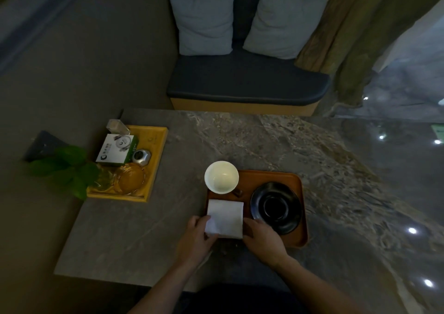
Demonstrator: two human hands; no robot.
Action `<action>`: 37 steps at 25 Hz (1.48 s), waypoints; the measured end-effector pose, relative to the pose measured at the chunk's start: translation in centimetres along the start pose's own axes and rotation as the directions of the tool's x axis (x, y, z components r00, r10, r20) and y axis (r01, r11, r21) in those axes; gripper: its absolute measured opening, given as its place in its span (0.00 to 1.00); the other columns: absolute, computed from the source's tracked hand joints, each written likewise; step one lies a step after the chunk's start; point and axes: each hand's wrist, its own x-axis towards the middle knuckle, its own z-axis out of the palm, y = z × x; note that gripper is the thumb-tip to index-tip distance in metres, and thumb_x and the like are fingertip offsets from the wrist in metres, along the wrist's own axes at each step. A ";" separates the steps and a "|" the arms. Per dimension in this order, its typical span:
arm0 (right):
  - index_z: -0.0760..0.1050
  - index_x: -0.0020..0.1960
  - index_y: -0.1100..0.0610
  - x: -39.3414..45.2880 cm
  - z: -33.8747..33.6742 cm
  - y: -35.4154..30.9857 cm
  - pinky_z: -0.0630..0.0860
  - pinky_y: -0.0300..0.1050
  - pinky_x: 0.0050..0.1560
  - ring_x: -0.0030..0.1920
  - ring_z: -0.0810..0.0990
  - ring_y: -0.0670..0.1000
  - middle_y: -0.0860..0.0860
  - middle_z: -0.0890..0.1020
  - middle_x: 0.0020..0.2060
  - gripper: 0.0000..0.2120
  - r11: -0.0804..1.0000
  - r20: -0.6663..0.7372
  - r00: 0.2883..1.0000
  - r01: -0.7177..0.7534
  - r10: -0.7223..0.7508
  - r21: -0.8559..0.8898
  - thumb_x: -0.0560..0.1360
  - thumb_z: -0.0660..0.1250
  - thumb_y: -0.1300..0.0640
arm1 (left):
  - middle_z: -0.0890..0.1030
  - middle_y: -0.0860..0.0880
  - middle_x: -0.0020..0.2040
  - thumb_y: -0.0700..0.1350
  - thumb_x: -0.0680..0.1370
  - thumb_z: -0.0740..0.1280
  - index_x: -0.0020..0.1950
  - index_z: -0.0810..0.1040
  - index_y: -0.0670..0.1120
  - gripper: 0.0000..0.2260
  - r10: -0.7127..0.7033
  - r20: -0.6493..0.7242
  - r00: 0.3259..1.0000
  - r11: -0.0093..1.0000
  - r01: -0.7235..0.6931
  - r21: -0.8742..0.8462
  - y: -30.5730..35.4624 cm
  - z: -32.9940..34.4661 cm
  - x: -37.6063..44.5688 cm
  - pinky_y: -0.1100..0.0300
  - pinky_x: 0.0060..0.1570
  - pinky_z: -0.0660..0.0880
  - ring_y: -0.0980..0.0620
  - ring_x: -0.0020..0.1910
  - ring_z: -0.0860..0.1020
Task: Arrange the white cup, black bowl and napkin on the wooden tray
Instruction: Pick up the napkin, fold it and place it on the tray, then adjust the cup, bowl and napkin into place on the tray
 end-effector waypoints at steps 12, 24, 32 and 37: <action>0.75 0.63 0.47 -6.5 -2.2 5.0 0.77 0.48 0.54 0.58 0.78 0.51 0.49 0.79 0.60 0.15 0.973 0.054 0.996 0.085 -0.076 -0.216 0.78 0.62 0.48 | 0.75 0.52 0.55 0.54 0.74 0.72 0.57 0.79 0.53 0.13 -0.078 -0.006 0.997 0.996 0.077 -0.034 -0.5 -0.5 -5.9 0.65 0.43 0.73 0.60 0.47 0.76; 0.73 0.64 0.43 -3.5 -4.9 3.0 0.73 0.51 0.61 0.63 0.73 0.51 0.47 0.76 0.63 0.16 0.906 0.082 0.990 0.142 -0.119 -0.399 0.78 0.60 0.42 | 0.77 0.51 0.63 0.49 0.72 0.74 0.64 0.74 0.53 0.21 -0.021 0.201 0.979 0.988 -0.009 0.151 -1.3 -8.4 -1.7 0.59 0.55 0.75 0.54 0.58 0.76; 0.70 0.68 0.46 2.2 -5.9 -0.2 0.72 0.52 0.62 0.64 0.74 0.52 0.49 0.77 0.64 0.22 0.897 -0.012 1.000 -0.002 -0.004 -0.442 0.77 0.61 0.39 | 0.74 0.52 0.65 0.50 0.68 0.78 0.66 0.73 0.55 0.28 0.077 0.234 0.969 0.967 -0.130 0.221 -3.3 -13.7 6.4 0.58 0.55 0.75 0.54 0.60 0.74; 0.68 0.66 0.43 4.5 -5.6 -2.4 0.75 0.50 0.57 0.59 0.77 0.49 0.46 0.79 0.60 0.22 0.941 -0.173 0.985 -0.050 -0.009 -0.334 0.75 0.63 0.38 | 0.74 0.52 0.64 0.56 0.67 0.77 0.66 0.72 0.58 0.30 0.230 0.275 0.934 0.892 -0.315 0.325 -1.9 -15.2 10.8 0.57 0.59 0.70 0.52 0.66 0.68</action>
